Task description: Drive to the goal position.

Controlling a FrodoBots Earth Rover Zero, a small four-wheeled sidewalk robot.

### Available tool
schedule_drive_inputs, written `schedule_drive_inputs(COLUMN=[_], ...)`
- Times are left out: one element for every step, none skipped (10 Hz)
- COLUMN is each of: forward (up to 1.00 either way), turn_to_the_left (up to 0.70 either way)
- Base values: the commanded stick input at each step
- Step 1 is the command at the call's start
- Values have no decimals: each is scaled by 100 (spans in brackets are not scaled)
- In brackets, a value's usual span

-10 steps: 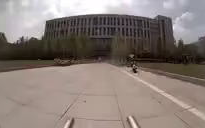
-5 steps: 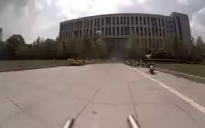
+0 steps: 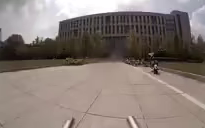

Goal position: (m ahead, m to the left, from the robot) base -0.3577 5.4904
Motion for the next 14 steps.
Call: schedule_drive_inputs(forward=[70, 70, 70, 70, 70, 70, 70, 70, 70, 70, 70, 70, 70, 70], turn_to_the_left=[0, 0, 0, 0, 0, 0, 0, 0, 0, 0, 0, 0, 2, 4])
